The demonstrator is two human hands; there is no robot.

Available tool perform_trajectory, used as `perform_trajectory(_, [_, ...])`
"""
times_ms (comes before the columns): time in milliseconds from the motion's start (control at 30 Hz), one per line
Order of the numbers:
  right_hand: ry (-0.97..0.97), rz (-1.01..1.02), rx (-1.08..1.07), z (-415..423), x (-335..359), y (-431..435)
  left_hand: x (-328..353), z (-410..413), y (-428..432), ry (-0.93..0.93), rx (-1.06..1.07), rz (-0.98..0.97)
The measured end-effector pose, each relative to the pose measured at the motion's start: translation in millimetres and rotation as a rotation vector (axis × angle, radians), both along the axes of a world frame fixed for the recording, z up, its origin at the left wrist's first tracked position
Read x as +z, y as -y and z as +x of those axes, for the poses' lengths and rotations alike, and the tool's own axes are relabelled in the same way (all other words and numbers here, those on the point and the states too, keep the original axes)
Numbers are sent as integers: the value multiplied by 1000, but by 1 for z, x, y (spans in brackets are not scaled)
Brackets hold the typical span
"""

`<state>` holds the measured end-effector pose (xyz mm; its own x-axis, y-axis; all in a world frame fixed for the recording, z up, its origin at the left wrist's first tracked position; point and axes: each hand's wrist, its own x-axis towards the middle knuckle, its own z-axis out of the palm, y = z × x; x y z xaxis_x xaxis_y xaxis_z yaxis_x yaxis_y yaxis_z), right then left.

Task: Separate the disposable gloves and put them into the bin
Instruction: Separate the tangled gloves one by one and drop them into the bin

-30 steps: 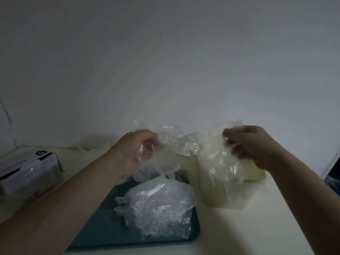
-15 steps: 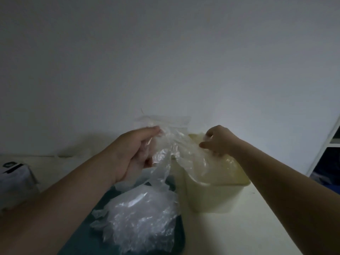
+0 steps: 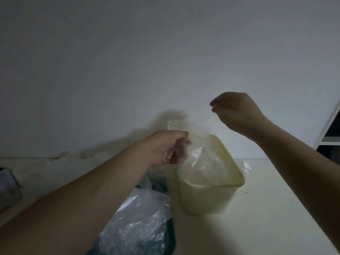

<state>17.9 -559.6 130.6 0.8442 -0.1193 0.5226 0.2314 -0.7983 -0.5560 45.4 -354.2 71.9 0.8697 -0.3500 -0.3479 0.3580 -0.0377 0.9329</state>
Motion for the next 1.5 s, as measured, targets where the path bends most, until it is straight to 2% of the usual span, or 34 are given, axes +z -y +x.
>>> perform_trajectory(67, [-176,-120,129,-18,8,-10,1,6,16,-26,-26,-21])
perform_trajectory(200, [-763,-517,225,-34,-12,-35,5,2,32,31,-51,60])
perform_trajectory(267, [-851,-600,233,-30,-33,-43,4,2,30,36,-39,80])
perform_trajectory(367, [-882,-567,229,-10,-67,-49,6,1,16,56,-37,136])
perform_trajectory(433, [-894,-652,233,11,-89,-49,8,0,1,120,-11,219])
perform_trajectory(533, [-979,-817,191,29,-114,-58,11,-5,-19,162,13,214])
perform_trajectory(633, [-1038,-841,104,27,-113,-66,7,-14,-38,216,11,214])
perform_trajectory(700, [-1028,-835,99,21,-101,-69,3,-26,-55,291,-14,284])
perform_trajectory(767, [-985,-797,80,8,-76,-72,-4,-38,-78,433,-42,485])
perform_trajectory(867, [-850,-825,8,-17,-42,-84,-19,-53,-117,644,-166,915])
perform_trajectory(933, [-680,-831,-7,-31,-31,-102,-34,-60,-133,658,-288,1211])
perform_trajectory(967, [-584,-804,3,-38,-30,-116,-43,-61,-140,633,-332,1287])
perform_trajectory(1067, [-400,-647,94,-43,-43,-157,-69,-67,-147,591,-350,1247])
perform_trajectory(1233, [-306,-414,262,-51,-83,-188,-93,-61,-167,688,-47,1092])
perform_trajectory(1333, [-445,-260,411,-63,-110,-194,-98,-52,-183,746,80,1065])
perform_trajectory(1400, [-587,-190,466,-63,-129,-200,-99,-49,-191,718,143,923])
perform_trajectory(1500, [-692,-227,493,-51,-150,-198,-98,-47,-199,663,213,776])
